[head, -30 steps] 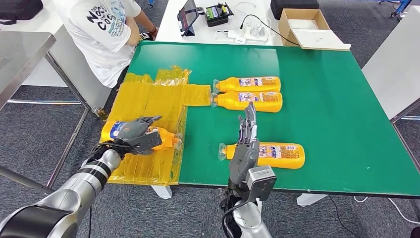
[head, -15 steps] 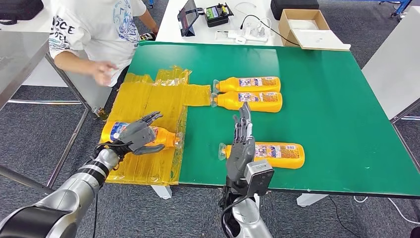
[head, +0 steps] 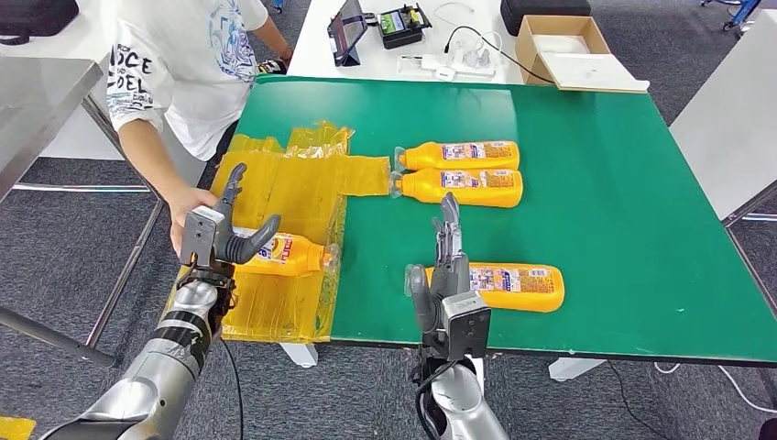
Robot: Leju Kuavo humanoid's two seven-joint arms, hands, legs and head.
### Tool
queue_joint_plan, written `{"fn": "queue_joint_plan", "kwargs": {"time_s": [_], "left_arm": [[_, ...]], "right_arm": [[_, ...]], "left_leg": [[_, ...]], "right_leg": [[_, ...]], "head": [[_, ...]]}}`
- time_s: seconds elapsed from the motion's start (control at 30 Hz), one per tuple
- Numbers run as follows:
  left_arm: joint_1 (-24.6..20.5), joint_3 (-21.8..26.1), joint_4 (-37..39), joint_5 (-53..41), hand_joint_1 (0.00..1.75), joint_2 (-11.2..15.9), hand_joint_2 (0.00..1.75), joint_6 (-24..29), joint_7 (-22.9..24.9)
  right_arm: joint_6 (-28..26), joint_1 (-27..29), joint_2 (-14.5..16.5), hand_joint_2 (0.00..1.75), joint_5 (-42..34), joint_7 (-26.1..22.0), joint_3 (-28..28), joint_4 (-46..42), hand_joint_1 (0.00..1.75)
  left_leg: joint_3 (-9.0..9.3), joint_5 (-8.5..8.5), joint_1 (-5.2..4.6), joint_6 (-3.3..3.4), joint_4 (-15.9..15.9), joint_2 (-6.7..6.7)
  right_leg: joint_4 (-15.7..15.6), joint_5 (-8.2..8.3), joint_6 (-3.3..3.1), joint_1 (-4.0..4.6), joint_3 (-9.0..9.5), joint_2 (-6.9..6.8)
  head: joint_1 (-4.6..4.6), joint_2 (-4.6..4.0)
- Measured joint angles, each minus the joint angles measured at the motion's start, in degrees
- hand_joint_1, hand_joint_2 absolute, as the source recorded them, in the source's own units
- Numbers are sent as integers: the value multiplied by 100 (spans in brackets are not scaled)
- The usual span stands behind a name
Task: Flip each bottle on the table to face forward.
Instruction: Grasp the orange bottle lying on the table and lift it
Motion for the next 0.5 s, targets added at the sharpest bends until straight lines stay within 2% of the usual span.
{"fn": "queue_joint_plan", "kwargs": {"time_s": [0.07,0.2,0.27,0.4,0.5], "left_arm": [[68,58,-167,59,0,-52,175,262,-98],[375,100,-981,311,0,-235,175,1782,-313],[591,62,-1486,458,0,-321,175,2202,-315],[1106,-117,-2396,798,0,-477,175,2359,-315],[1534,-282,-2878,929,0,-547,175,2344,-315]], "right_arm": [[-1,-1,-11,175,52,48,-4,8,0],[-76,-6,-103,175,457,316,-28,56,0],[-139,-32,-218,175,896,501,-47,109,0],[-172,-131,-613,175,1929,1070,-100,244,0],[157,-185,-1024,175,2436,1601,-209,283,0]], "left_leg": [[0,0,0,0,0,2],[0,-1,1,-1,0,5],[-1,-1,1,0,0,3],[-5,-3,-5,3,0,1],[-6,-5,-10,6,1,2]], "right_leg": [[0,0,0,1,-2,1],[0,0,0,1,-6,2],[0,-1,0,1,-5,1],[-4,-1,1,-4,-4,0],[-8,0,2,-9,-3,0]], "head": [[-1,0],[-2,0],[-2,0],[-1,0],[-2,0]]}}
